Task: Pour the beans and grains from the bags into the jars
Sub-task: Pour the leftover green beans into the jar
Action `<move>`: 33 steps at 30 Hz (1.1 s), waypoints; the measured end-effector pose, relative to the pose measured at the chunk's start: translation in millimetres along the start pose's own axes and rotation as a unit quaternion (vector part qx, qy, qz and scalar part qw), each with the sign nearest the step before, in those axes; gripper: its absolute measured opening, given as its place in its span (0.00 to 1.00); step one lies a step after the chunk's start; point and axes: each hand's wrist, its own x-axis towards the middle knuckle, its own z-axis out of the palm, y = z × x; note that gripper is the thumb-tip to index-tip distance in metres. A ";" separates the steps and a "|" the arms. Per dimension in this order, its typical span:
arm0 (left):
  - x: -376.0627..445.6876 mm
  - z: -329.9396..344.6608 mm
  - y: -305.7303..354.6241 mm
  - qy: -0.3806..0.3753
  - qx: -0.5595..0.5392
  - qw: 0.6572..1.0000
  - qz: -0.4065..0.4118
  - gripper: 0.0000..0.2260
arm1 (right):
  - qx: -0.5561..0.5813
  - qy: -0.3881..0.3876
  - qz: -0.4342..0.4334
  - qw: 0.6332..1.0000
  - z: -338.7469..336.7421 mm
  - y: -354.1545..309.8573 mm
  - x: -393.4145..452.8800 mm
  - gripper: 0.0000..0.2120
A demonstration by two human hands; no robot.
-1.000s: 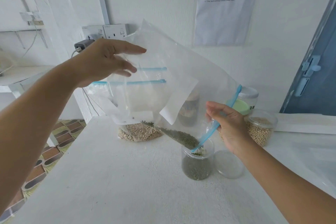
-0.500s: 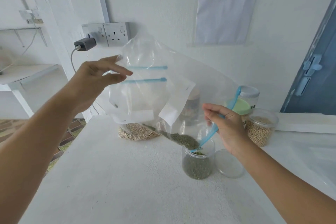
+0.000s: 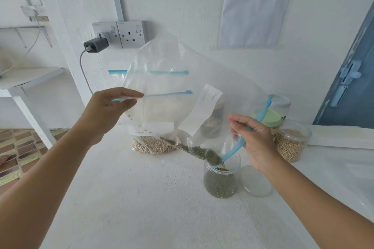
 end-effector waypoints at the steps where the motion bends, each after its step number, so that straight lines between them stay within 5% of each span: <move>1: 1.3 0.3 1.2 0.008 0.009 1.000 0.011 0.10 | 0.002 0.005 0.000 1.000 0.0 -0.3 0.5 0.15; 17: -3.0 23.0 8.6 0.060 -0.057 0.996 0.031 0.14 | 0.015 0.021 0.018 0.999 -2.2 1.2 0.4 0.14; 21: -14.5 32.6 -3.1 0.078 0.038 0.996 0.019 0.17 | 0.010 0.014 0.013 1.000 -1.5 2.0 0.6 0.12; 26: -57.7 62.2 -15.8 0.191 0.138 0.972 -0.005 0.16 | 0.001 0.011 0.007 1.000 -2.0 5.3 1.5 0.11; 30: -84.7 80.9 -36.4 0.028 0.053 0.995 -0.080 0.15 | -0.007 0.000 0.003 1.000 -3.9 7.4 1.9 0.12; 33: -88.7 89.1 -31.4 -0.096 -0.144 0.963 -0.206 0.13 | -0.002 0.002 0.001 1.000 -4.8 9.1 1.6 0.12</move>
